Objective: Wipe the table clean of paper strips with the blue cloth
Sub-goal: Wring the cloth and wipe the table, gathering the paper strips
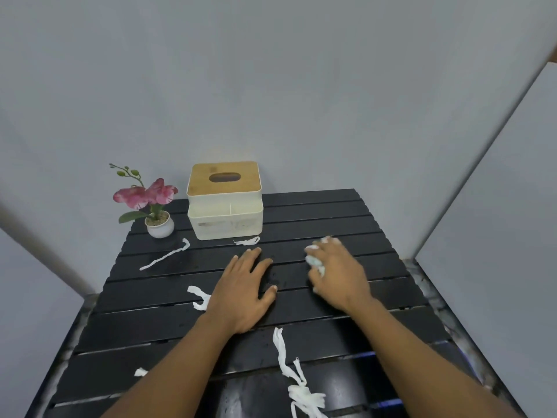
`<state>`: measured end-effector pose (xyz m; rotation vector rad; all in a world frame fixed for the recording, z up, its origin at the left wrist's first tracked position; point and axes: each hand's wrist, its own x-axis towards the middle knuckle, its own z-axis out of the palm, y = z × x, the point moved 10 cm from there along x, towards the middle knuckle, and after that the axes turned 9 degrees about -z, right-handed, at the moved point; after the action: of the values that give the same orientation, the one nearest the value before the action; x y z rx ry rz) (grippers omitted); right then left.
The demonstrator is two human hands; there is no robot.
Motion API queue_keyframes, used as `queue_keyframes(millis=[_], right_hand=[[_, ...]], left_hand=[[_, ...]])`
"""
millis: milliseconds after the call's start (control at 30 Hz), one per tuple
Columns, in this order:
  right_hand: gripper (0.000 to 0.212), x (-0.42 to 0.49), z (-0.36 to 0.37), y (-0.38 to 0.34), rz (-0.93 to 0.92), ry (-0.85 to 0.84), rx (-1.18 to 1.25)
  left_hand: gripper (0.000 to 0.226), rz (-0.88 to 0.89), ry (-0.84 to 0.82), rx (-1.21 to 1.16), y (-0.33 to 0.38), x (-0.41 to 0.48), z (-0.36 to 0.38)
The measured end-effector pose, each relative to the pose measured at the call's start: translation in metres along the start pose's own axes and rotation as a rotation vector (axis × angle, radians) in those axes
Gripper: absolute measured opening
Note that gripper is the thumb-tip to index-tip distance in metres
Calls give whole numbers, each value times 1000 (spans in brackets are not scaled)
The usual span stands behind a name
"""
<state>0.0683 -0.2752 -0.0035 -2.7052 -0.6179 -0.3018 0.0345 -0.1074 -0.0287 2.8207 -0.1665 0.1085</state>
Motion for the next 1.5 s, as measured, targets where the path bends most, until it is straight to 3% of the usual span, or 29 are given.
queue_keyframes(millis=[100,200,267,400,500,667,767,867,933,1067,1133,1267,1400,1500], right_hand=[[42,-36,4,-56,-186,-21,74],[45,-67,5,-65,-243,-90,189],[44,-65,-7,-27,-139,-23,205],[34,-34,-40,93,282,156,63],[32,-1,-33,111,330,130,-14],[32,30,6,23,83,34,-4],[39,7,27,-43,-133,-60,100],[42,-30,27,-60,-253,-132,249],[41,-42,13,-29,-192,-98,265],[34,-27,-30,87,268,177,107],[32,-11,-33,110,390,197,19],[33,27,-9,60,231,113,-74],[38,21,22,-20,-6,27,70],[42,-13,27,-40,-64,-36,169]], left_hand=[[63,7,-9,-11,-1,-1,2],[67,9,-10,1,-3,0,3],[67,8,-2,4,-2,0,3],[64,8,17,-20,0,0,0],[65,4,20,-11,1,0,0],[65,-1,14,-28,0,0,-1],[66,-4,5,-47,0,0,-1],[67,13,-11,-29,-1,-2,2],[68,11,-5,-23,-1,-2,1],[70,3,10,-28,0,-1,-1],[69,4,6,-25,1,-1,-1],[71,-6,5,-29,1,-1,-2],[71,-5,-8,-22,0,-2,-1],[69,0,-17,-25,0,-4,1]])
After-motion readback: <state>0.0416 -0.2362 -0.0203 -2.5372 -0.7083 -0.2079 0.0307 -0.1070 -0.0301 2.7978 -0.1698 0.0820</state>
